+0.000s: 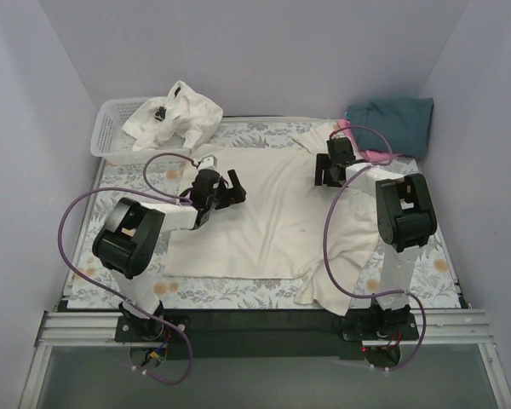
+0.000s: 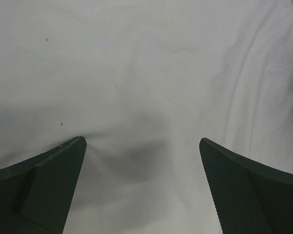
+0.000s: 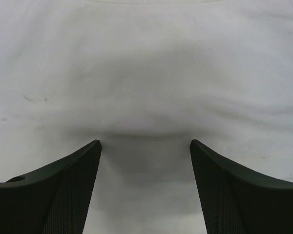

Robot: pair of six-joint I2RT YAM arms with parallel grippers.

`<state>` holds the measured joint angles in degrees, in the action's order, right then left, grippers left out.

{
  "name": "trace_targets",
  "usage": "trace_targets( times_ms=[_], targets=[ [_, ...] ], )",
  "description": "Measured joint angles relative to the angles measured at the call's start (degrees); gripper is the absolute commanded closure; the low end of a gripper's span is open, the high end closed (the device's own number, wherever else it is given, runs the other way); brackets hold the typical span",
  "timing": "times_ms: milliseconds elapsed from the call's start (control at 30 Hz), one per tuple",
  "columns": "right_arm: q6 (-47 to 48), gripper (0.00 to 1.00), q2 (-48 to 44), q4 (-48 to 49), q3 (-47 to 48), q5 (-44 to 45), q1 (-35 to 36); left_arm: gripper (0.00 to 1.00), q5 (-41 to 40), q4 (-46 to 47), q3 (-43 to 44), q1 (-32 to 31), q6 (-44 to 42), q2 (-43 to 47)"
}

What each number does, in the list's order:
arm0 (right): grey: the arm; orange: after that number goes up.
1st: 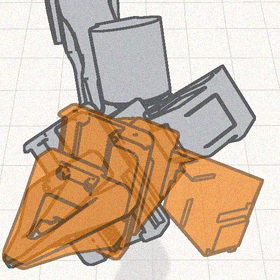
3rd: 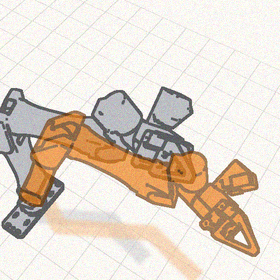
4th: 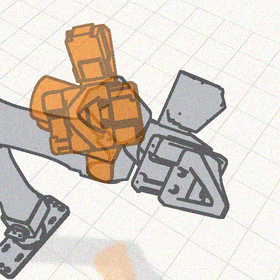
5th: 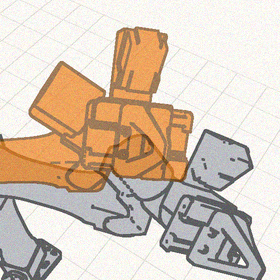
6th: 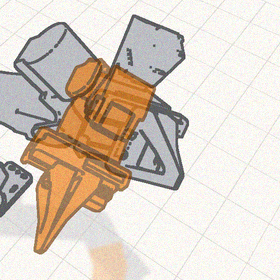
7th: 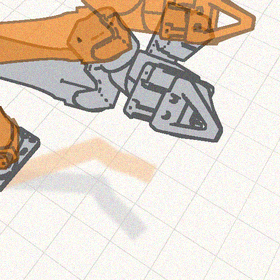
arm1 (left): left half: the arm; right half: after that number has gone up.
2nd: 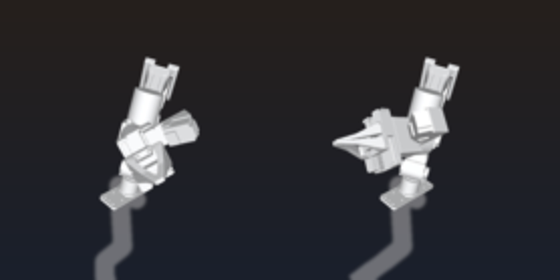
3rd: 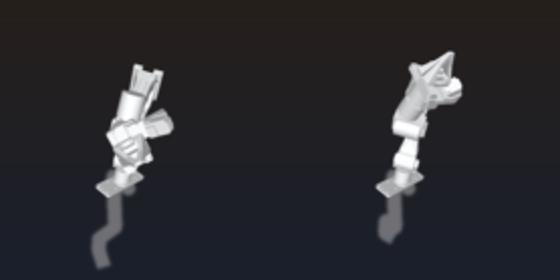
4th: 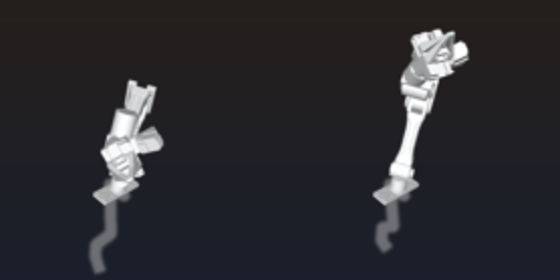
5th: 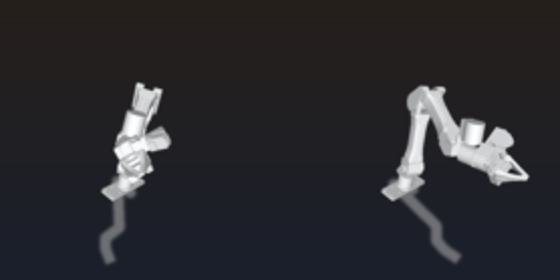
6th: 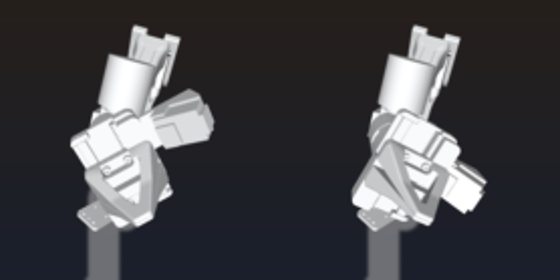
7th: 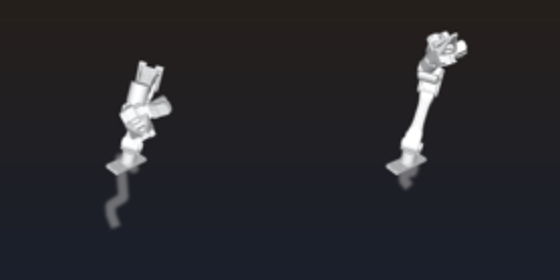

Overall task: Fold and stack the t-shirts
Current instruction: Flatten the tshirt out

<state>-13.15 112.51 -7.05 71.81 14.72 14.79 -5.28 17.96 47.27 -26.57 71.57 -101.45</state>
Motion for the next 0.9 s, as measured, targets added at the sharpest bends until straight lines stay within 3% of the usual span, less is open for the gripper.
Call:
trace_targets(
  times_ms=[300,600,900],
  targets=[
    [0.1,0.33,8.4,-0.9,11.6,-1.1,0.0,0.04,2.2,1.6,3.5,2.9,-0.2,-3.5],
    [1.9,0.33,19.1,-6.2,29.2,-3.4,-0.1,0.04,3.7,1.2,9.0,5.7,-0.7,-7.9],
    [3.1,0.34,22.5,-8.0,35.5,-7.6,-0.1,0.04,7.0,1.4,12.8,8.0,-2.4,-10.8]
  ],
)
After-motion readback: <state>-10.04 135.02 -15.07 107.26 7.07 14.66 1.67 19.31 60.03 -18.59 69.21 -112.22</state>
